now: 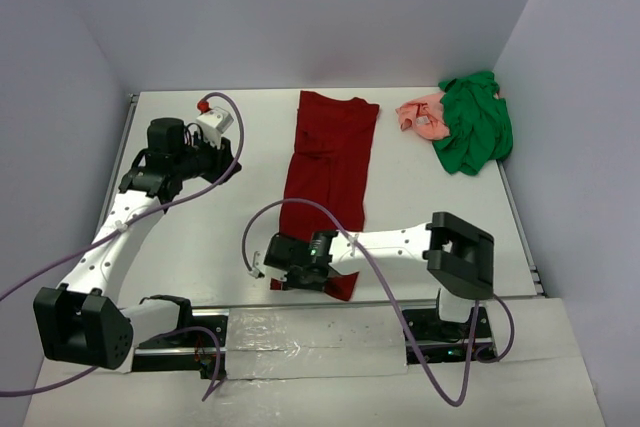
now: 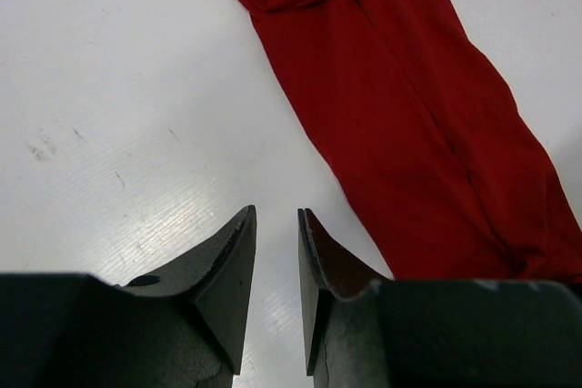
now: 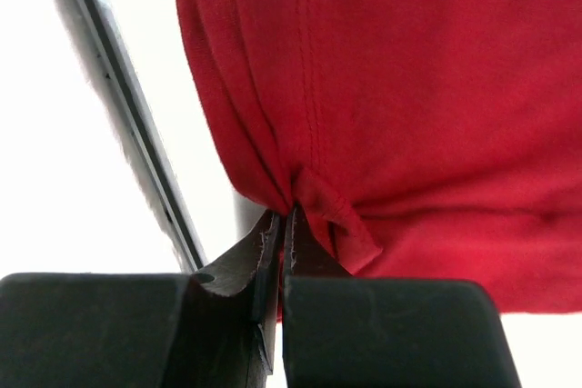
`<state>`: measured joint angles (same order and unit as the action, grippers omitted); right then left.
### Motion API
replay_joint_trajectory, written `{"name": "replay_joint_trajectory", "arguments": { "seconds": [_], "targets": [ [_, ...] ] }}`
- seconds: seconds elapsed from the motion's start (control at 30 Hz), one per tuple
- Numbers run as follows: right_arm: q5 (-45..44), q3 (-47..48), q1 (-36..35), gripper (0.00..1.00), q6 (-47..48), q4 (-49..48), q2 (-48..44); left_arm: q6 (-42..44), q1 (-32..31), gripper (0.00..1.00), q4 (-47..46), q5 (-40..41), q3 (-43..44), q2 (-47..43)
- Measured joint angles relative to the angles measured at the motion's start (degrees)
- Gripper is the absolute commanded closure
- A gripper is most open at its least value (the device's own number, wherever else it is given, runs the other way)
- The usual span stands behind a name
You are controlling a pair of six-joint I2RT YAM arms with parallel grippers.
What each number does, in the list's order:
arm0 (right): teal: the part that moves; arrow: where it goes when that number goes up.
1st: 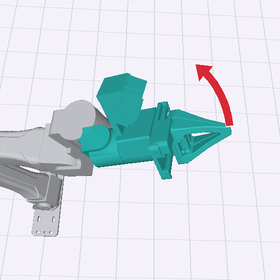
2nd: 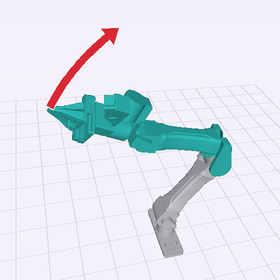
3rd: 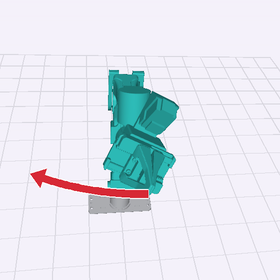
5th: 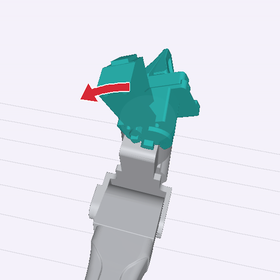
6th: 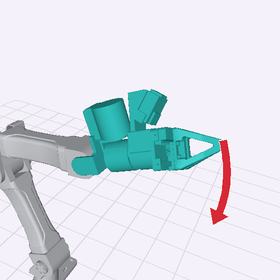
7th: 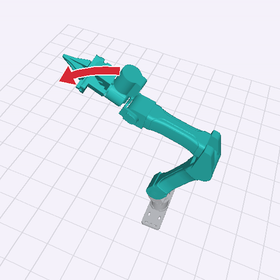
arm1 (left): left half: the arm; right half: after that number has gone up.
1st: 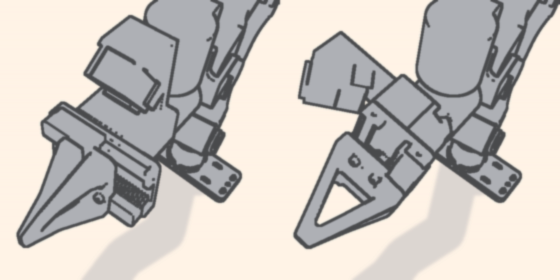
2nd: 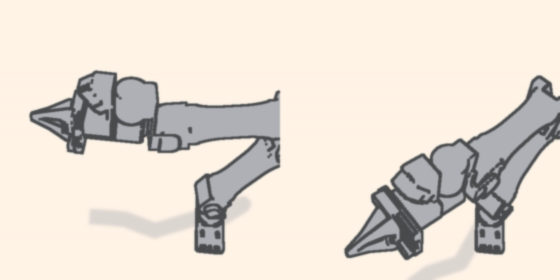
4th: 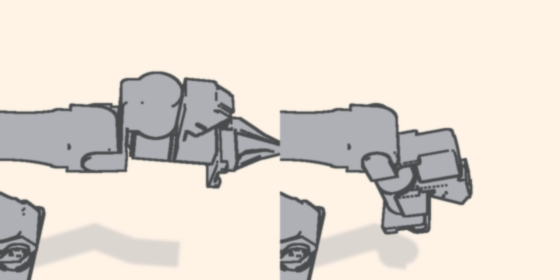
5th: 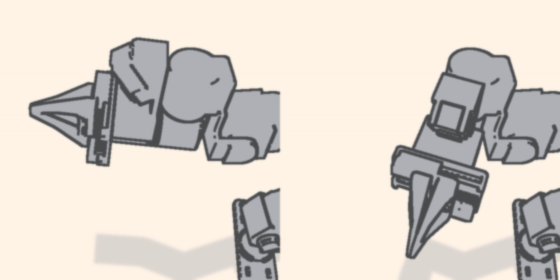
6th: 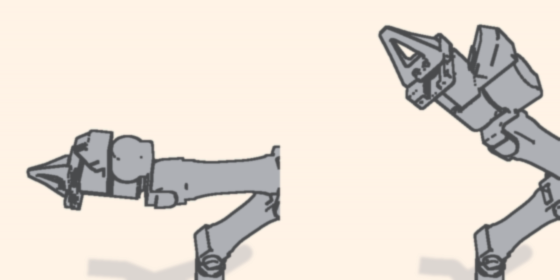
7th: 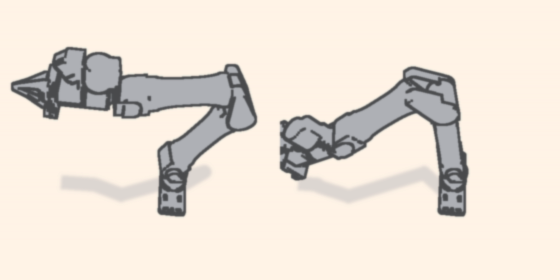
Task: Fold and stack the t-shirts
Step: Grab the bottom of the folded rectangular tshirt with right arm, then fold the folded rectangular tshirt in 1/3 of the way
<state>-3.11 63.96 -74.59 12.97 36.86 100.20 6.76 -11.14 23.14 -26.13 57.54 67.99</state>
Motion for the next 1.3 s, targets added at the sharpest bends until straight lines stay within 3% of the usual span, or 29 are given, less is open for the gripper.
{"name": "replay_joint_trajectory", "arguments": {
  "seconds": [0.27, 0.63, 0.97, 1.3],
  "targets": [
    [-2.8, 4.4, 2.0, 1.0, 1.3, 1.9, -4.7, 0.0, 0.0, 0.66, 0.4, -1.4, 0.0, -1.7],
    [-5.9, 10.7, 13.3, 1.0, 6.9, 2.5, -4.5, 0.0, 0.0, 0.66, 1.4, -1.7, 0.0, -1.7],
    [-7.0, 18.5, 25.2, 1.0, 11.9, 1.9, 0.0, 0.4, 0.0, 0.66, 1.7, -1.8, 0.0, -1.6],
    [-7.0, 22.4, 29.4, 1.0, 15.0, 1.2, 6.7, 0.9, 0.0, 0.66, 1.8, -1.8, 0.0, -1.5]
  ]
}}
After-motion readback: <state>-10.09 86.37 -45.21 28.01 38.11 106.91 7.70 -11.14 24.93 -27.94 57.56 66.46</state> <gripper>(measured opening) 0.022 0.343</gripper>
